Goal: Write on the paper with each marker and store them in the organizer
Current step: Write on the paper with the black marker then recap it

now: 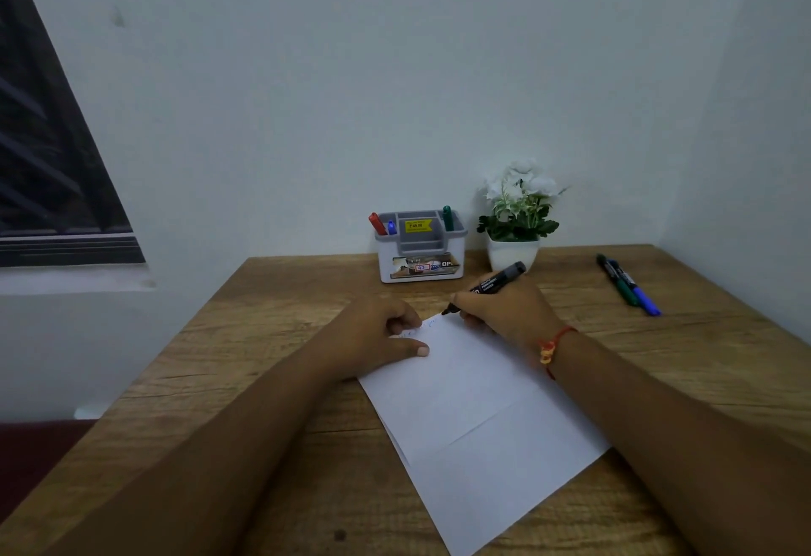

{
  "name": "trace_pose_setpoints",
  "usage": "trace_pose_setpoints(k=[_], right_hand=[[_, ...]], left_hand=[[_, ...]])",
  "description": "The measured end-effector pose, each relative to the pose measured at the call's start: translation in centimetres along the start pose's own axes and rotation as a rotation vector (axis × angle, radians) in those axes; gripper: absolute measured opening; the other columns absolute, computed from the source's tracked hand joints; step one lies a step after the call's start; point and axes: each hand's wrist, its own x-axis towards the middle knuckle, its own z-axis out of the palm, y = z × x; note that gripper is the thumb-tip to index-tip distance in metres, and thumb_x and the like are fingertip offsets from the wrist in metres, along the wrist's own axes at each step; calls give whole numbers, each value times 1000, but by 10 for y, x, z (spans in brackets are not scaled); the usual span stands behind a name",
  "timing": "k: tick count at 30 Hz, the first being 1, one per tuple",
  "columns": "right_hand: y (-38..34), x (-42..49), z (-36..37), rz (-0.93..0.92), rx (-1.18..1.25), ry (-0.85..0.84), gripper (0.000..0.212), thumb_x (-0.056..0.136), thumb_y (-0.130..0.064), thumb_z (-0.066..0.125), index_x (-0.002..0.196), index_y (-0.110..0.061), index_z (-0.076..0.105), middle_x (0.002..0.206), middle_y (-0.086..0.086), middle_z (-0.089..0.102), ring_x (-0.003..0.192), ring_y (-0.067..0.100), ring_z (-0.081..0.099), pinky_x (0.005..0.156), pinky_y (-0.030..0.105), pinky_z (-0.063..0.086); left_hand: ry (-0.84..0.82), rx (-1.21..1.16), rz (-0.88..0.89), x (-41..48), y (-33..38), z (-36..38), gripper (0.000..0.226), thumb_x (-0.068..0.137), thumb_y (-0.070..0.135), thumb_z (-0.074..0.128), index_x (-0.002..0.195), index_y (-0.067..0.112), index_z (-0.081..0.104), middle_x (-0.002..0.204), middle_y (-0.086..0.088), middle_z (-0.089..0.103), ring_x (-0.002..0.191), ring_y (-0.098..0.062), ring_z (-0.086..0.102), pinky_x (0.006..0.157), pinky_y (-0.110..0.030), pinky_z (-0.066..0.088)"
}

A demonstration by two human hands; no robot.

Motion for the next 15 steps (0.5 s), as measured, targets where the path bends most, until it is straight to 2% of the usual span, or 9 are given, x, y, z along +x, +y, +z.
trace_pose_setpoints(k=[3,7,11,15], right_hand=[[0,0,1,-8,-58,7,20,77,-27,76,62,-15,69,60,-1,71,56,8,61,55,22,50],[1,1,3,0,-88,20,23,76,-27,77,60,-15,66,56,-3,67,50,4,58,49,16,45],[0,2,3,11,-73,3,24,74,-27,74,72,-2,72,69,8,75,60,11,64,61,28,54],[2,2,2,1,-69,19,22,74,-27,73,68,-5,73,69,9,75,56,11,62,58,27,51]], left_hand=[[-2,-5,-7,1,0,0,41,79,43,75,115,25,68,108,9,67,91,-4,59,76,-17,49],[5,-11,-7,0,-1,1,41,78,42,76,114,25,68,105,10,67,89,-4,58,72,-13,45],[6,-21,-18,1,-1,1,41,78,43,76,114,26,68,106,10,67,90,-5,59,73,-14,46],[5,-36,-22,0,-1,1,42,78,42,76,115,24,68,106,9,67,89,-4,59,72,-14,46]])
